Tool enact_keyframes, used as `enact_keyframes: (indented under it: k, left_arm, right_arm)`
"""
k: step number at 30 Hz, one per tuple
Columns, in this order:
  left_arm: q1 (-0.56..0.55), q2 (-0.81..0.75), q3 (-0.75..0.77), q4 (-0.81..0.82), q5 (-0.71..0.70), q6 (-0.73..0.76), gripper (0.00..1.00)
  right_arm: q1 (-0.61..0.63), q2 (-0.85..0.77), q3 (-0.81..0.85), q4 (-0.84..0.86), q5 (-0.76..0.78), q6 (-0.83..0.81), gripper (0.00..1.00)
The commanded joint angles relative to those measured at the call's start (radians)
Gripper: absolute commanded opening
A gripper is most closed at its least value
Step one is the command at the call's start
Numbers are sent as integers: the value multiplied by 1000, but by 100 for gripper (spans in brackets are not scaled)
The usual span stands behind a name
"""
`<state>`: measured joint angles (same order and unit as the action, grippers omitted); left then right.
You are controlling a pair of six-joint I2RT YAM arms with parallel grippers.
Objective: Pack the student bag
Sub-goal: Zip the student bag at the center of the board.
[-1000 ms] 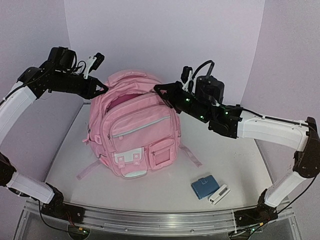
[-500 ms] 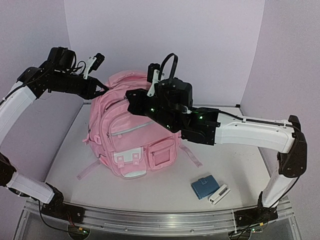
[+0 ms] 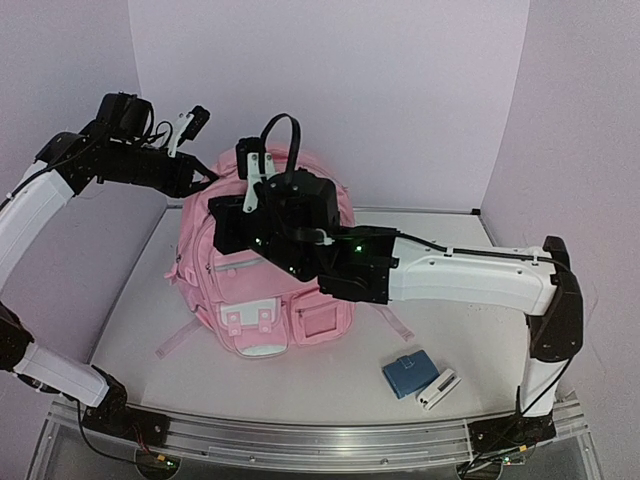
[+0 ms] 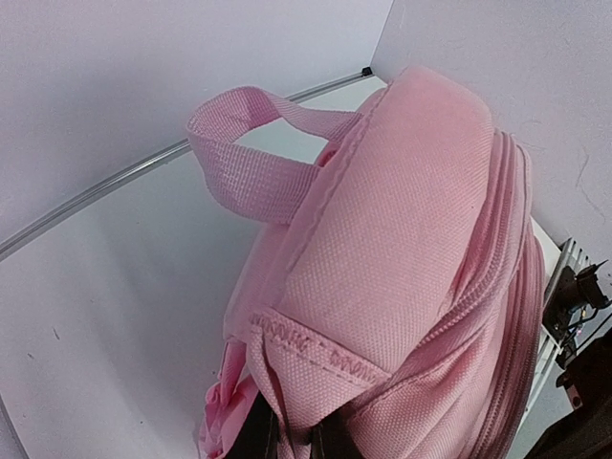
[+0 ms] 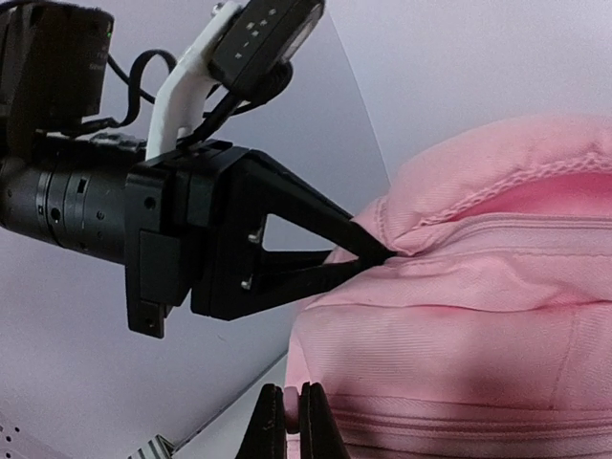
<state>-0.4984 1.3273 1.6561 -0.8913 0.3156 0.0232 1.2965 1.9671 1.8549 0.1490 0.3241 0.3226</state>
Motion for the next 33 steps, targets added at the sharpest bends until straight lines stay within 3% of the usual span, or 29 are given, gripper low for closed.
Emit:
enact_keyframes:
  k: [1, 7, 16, 33]
  left_arm:
    - [-8, 7, 57, 63, 53, -46, 6]
    - [-8, 7, 64, 57, 60, -51, 6]
    - [-8, 11, 69, 56, 55, -51, 6]
    - [-8, 9, 63, 55, 57, -52, 6]
  right_arm:
    - [67, 60, 115, 32, -125, -102, 0]
    - [108, 153, 201, -56, -76, -232, 0]
    - [148, 216, 154, -103, -63, -345, 0]
    - [175, 321, 35, -121, -38, -356, 0]
